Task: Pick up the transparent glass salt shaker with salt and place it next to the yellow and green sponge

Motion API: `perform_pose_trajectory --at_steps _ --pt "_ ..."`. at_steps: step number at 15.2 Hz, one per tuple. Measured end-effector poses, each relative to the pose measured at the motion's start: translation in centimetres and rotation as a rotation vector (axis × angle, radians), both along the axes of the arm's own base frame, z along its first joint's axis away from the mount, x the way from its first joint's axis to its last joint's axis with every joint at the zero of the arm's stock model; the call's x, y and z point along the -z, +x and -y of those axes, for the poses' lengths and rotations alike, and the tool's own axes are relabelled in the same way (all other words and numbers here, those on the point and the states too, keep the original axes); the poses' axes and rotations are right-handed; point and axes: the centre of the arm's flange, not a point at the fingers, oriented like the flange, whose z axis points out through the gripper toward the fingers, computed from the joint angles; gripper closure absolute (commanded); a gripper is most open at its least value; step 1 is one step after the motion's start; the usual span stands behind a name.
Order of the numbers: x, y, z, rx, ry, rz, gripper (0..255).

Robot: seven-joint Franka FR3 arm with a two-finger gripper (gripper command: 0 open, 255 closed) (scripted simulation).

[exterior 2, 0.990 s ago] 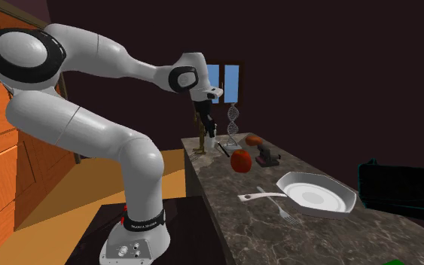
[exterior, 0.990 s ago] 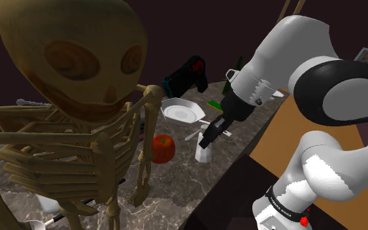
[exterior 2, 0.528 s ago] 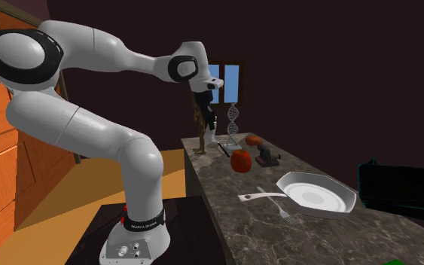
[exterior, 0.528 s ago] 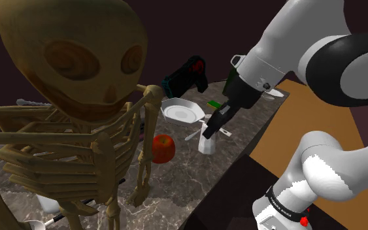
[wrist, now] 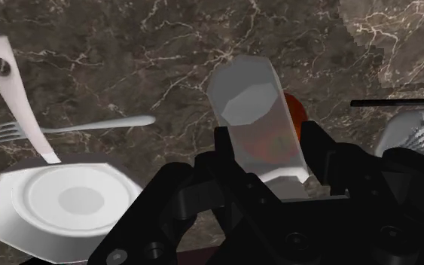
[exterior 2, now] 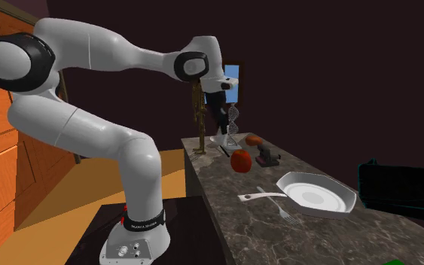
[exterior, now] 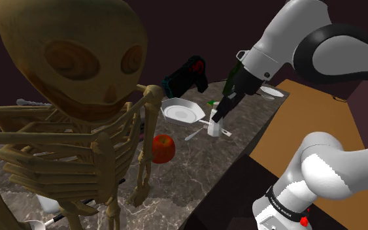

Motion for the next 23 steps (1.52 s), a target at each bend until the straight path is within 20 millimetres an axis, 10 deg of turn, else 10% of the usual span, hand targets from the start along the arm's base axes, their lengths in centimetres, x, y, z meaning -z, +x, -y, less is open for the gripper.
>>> perform_pose_trajectory --at_steps 23 --pt "-0.1 11.8 27.6 -0.001 0.001 0.0 255"
